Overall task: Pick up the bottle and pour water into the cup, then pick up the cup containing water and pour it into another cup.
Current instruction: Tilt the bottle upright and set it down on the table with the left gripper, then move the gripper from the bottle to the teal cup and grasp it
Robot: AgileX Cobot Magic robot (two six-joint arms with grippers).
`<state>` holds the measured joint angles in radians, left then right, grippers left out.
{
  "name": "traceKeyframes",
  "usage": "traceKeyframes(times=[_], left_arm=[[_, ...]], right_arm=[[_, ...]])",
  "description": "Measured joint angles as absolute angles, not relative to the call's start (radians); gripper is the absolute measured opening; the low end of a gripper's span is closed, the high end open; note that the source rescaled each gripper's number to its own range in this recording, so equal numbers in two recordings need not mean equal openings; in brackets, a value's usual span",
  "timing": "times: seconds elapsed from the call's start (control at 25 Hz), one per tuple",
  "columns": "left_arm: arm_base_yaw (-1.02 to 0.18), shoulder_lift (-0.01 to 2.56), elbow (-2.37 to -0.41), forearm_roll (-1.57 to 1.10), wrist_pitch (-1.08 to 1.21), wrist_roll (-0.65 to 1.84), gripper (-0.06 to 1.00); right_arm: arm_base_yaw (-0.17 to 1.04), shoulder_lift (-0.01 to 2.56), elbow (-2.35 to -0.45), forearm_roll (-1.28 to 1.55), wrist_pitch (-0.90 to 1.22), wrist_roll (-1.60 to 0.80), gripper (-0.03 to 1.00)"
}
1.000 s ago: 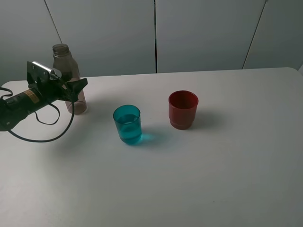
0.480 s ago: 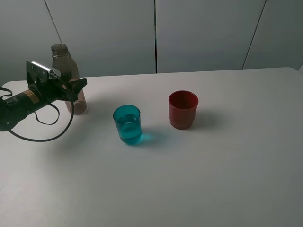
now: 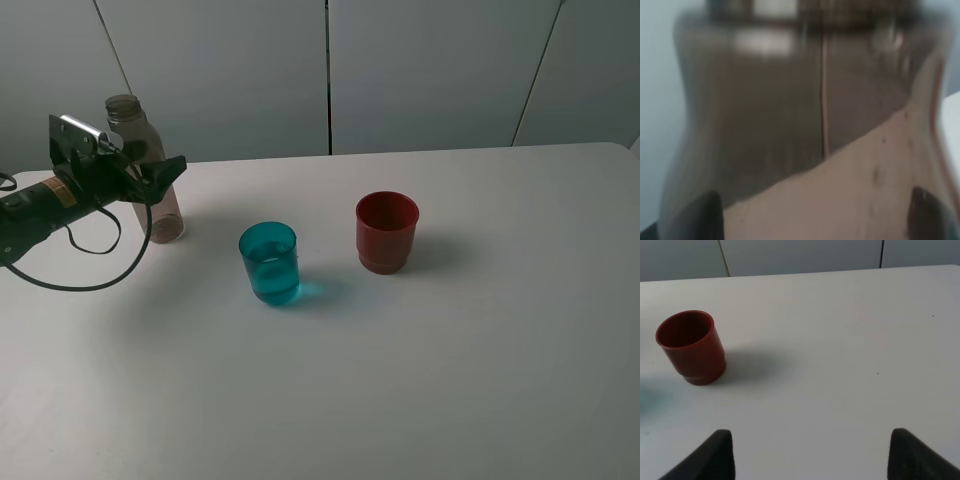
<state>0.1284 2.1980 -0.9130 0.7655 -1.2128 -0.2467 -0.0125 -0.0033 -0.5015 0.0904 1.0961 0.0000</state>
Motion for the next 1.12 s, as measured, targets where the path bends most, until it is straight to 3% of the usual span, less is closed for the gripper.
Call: traceKeyframes(times=[0.72,1.12], left_arm=[[0.124,1.904,-0.912,0.787,-1.209,-0.353,0.99],[-0.003,1.827,-0.912,0.946,-1.213,-0.484,0.99]], right_arm=[[-0.012,-0.003,-0.501,0.090,1.096,0.000,0.00],[-0.012,-0.003,-0.501,0.090,1.096,-0.006,0.00]])
